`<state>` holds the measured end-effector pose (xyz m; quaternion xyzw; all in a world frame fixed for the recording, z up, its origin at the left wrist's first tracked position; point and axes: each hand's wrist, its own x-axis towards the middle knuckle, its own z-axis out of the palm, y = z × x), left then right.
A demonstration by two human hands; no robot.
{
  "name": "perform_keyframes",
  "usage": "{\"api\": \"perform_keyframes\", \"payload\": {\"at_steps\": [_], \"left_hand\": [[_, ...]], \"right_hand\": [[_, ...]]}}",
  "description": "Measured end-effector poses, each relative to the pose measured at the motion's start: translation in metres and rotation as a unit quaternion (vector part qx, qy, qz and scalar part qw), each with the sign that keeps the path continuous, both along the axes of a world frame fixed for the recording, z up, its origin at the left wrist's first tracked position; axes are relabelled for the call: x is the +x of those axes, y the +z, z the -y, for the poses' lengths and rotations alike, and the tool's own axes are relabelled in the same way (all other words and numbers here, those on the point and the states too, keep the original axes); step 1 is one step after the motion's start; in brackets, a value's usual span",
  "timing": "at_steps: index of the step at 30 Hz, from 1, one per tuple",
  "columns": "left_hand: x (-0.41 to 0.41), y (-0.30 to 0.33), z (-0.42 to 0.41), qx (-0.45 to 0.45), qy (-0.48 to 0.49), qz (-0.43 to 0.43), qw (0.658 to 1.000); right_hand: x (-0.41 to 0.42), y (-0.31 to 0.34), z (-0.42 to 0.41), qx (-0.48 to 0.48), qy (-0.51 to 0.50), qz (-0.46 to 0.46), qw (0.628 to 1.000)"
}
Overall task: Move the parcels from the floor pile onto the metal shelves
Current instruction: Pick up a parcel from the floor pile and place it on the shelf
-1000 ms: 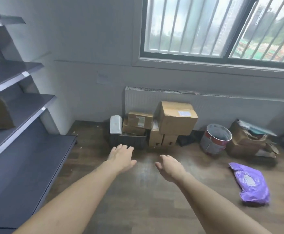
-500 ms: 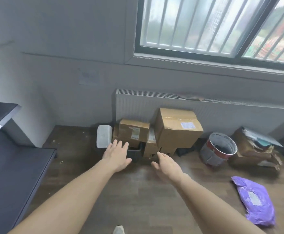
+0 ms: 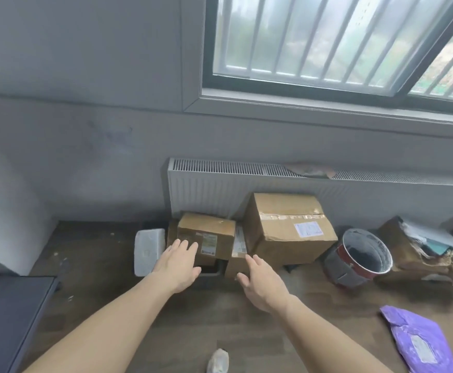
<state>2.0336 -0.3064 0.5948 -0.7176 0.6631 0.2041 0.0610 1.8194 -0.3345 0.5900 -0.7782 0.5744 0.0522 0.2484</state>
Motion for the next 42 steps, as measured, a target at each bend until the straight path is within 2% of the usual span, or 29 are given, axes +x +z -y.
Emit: {"api": "perform_keyframes", "payload": {"at_steps": [8,15,19,24,27,31,33,42], "left_hand": [[0.036,-0.069,0.105,0.027,0.038,-0.016,0.999],[0.078,-0.208,0.185,0.083,0.037,-0.015,0.996],[0.107,-0.301,0.23,0.095,-0.004,0.019,0.995],[0.123,-0.39,0.283,0.058,-0.054,0.044,0.996],[0.123,-0.431,0.314,0.024,-0.045,0.034,0.998],[0.115,-0.479,0.33,0.011,-0.008,0.06,0.998],[0.115,-0.49,0.33,-0.01,-0.003,0.083,0.996],[0.124,-0.489,0.349,-0.037,-0.019,0.09,0.995]], "right_hand": [[0.027,-0.091,0.138,0.013,0.019,0.002,1.0],[0.057,-0.228,0.238,0.066,0.037,-0.018,0.997],[0.068,-0.319,0.286,0.058,0.069,-0.045,0.995],[0.08,-0.409,0.333,0.054,0.112,-0.094,0.988],[0.083,-0.448,0.35,0.057,0.105,-0.117,0.986],[0.082,-0.478,0.358,-0.024,0.101,-0.075,0.992],[0.086,-0.481,0.362,-0.023,0.086,-0.06,0.994],[0.089,-0.479,0.385,-0.029,0.106,-0.062,0.992]]}}
